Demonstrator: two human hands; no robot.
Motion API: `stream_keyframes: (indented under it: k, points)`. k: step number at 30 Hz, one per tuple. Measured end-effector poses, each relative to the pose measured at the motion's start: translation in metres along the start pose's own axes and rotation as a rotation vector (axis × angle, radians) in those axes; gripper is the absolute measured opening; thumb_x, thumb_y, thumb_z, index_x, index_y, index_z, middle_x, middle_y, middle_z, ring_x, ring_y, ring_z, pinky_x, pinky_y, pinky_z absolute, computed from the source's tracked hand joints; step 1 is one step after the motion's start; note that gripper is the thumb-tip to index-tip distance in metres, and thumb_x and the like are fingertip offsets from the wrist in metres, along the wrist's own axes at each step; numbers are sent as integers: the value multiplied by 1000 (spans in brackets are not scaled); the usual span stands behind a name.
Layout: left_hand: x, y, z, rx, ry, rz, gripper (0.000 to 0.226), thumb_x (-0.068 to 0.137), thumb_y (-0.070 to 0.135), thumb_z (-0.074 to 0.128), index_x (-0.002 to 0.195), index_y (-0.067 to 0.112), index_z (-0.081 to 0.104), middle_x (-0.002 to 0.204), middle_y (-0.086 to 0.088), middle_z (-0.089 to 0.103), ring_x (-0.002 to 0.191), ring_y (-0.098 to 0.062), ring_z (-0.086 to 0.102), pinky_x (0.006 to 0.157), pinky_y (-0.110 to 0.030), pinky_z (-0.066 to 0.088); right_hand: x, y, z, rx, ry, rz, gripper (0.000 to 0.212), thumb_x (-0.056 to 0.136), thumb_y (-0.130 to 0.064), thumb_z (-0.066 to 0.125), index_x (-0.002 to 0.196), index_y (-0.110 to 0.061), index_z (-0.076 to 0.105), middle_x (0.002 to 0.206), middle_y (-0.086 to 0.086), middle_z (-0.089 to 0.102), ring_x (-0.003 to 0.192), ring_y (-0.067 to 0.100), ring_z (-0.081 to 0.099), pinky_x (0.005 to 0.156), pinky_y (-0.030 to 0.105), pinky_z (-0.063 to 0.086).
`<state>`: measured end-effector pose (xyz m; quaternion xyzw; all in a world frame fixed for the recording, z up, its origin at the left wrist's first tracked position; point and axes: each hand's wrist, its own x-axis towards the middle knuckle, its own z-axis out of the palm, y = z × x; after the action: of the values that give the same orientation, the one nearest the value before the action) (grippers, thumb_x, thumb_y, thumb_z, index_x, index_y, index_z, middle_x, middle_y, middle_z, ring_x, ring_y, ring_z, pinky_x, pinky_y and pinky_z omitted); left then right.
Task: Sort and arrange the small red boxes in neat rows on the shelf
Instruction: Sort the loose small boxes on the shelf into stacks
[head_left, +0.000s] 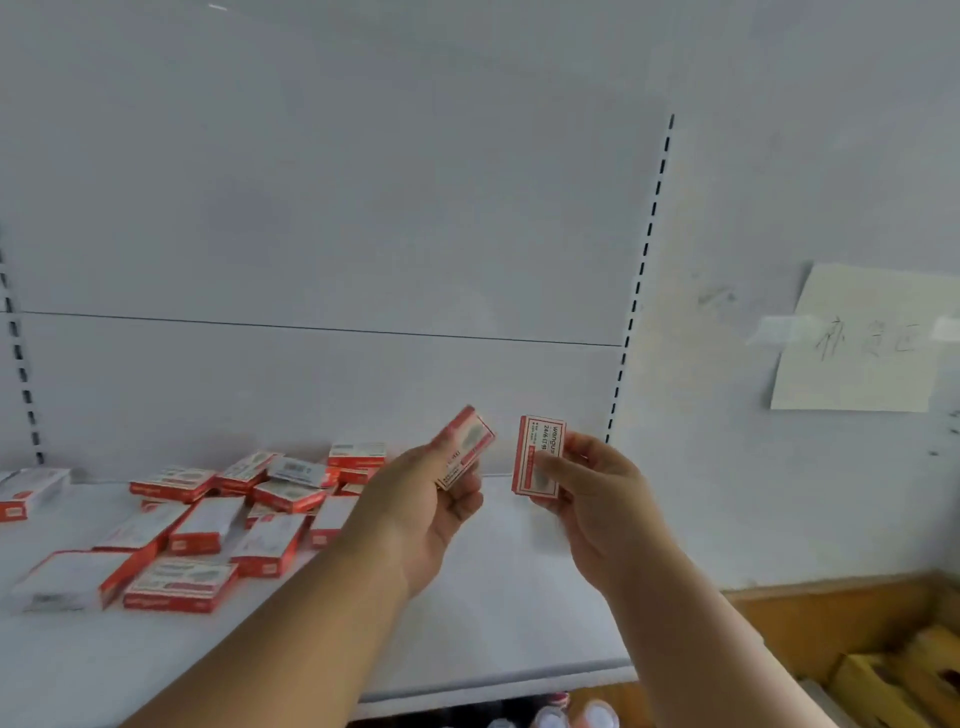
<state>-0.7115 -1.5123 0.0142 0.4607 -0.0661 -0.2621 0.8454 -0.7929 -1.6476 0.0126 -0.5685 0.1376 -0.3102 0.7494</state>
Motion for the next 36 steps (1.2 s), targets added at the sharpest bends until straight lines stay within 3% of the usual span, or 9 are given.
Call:
stream_keyframes:
  k: [4,7,10,14,17,21,25,30,36]
  points:
    - [35,-27,48,290,219,29,34,88,48,67,89,15,72,73,-6,58,64,-17,49,64,-32,44,42,-22,-58,-163,24,15,15,88,7,60,100,1,68,88,19,74,76,32,70,76,45,58]
    - [55,-46,80,493,211,99,29,90,45,66,86,17,72,75,-7,62,65,-19,49,65,-34,43,74,-34,-92,-376,51,22,15,89,2,62,87,-8,72,75,9,76,69,28,73,74,47,61]
    - [70,-60,106,695,216,180,24,94,36,62,87,14,70,80,-7,72,68,-21,62,66,-37,52,104,-40,-114,-600,48,44,17,87,-6,65,77,-18,71,71,2,75,76,30,74,78,54,58]
    - [99,-71,123,1003,241,205,17,91,21,59,81,13,71,75,-6,75,70,-23,74,74,-44,62,135,-38,-122,-716,64,98,5,86,-10,67,82,-13,67,78,6,73,73,24,73,73,45,61]
    - [116,-74,125,1154,281,211,14,88,15,60,75,14,67,71,-7,75,64,-22,74,69,-43,63,152,-25,-122,-762,49,131,4,83,-10,68,81,-9,65,77,11,73,68,26,73,70,46,62]
    - [129,-79,121,1294,300,157,17,85,24,66,81,7,66,69,-8,74,63,-23,73,67,-37,62,163,-10,-120,-1050,-28,83,13,83,-20,67,81,-7,66,76,9,73,71,25,71,61,33,57]
    - [134,-83,121,1541,364,174,30,82,41,69,86,12,67,80,-4,69,73,-23,66,59,-28,46,164,-5,-122,-1325,-73,16,19,85,-20,61,69,-14,52,64,-1,57,52,12,52,42,22,36]
    - [133,-80,115,1553,331,193,33,82,44,69,87,11,69,79,-5,68,76,-24,66,61,-28,46,159,-9,-111,-1390,-99,-106,9,87,-24,60,85,-17,55,77,-2,59,63,13,54,48,24,38]
    - [101,-42,77,1641,353,360,21,83,42,67,84,21,63,84,2,65,82,-21,62,68,-29,47,129,-10,-55,-1357,-189,-293,16,89,-27,57,95,-12,60,93,4,65,87,25,61,71,32,52]
